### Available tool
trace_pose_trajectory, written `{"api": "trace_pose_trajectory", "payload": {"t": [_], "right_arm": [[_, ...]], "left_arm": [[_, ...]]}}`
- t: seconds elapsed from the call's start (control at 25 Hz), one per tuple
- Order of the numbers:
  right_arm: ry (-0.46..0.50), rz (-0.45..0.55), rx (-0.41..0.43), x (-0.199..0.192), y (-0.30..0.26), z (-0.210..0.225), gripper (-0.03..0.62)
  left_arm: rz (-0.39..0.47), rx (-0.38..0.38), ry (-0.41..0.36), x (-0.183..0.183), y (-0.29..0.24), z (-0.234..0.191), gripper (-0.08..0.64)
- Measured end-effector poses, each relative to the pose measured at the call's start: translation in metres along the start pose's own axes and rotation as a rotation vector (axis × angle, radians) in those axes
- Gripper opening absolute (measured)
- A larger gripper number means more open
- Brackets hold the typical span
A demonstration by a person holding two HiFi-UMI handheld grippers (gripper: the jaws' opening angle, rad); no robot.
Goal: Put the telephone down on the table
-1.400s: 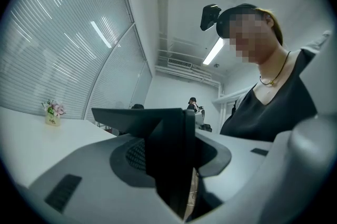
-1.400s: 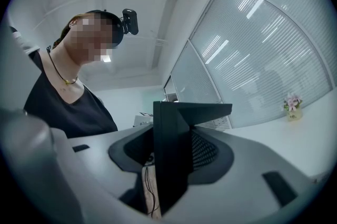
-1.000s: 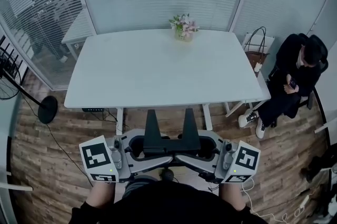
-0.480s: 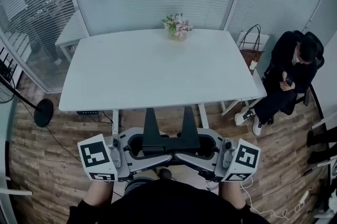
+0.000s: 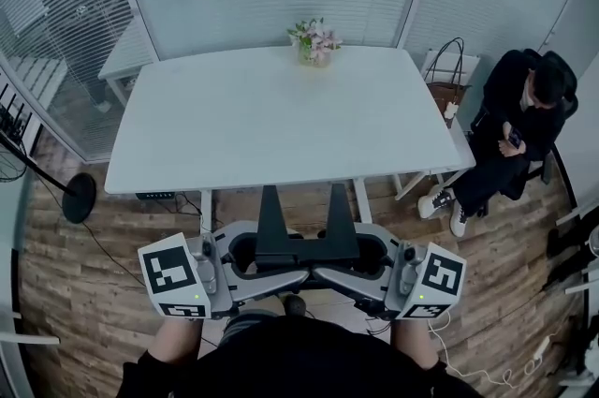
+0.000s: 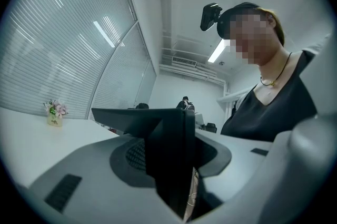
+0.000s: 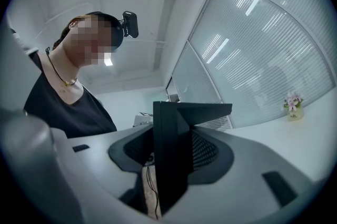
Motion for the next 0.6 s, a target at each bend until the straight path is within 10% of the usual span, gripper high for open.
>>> {"api": "trace_pose_trajectory", "payload": {"t": [0.6], "right_arm": [[-0.017, -0.014, 0.005, -0.009, 0.000, 0.002, 0.195]], "left_arm": [[0.009, 0.006, 0.019, -0.010, 0.001, -0.005, 0.181]]}}
Point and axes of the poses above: the fingertips, and each gripper's own axes: y backward along the fingers, z to its right, x out of its top, the point moved 6 cm from there along y, backward along the fingers, and after that the axes turned 10 degrees about y, right-handed, at the moved point
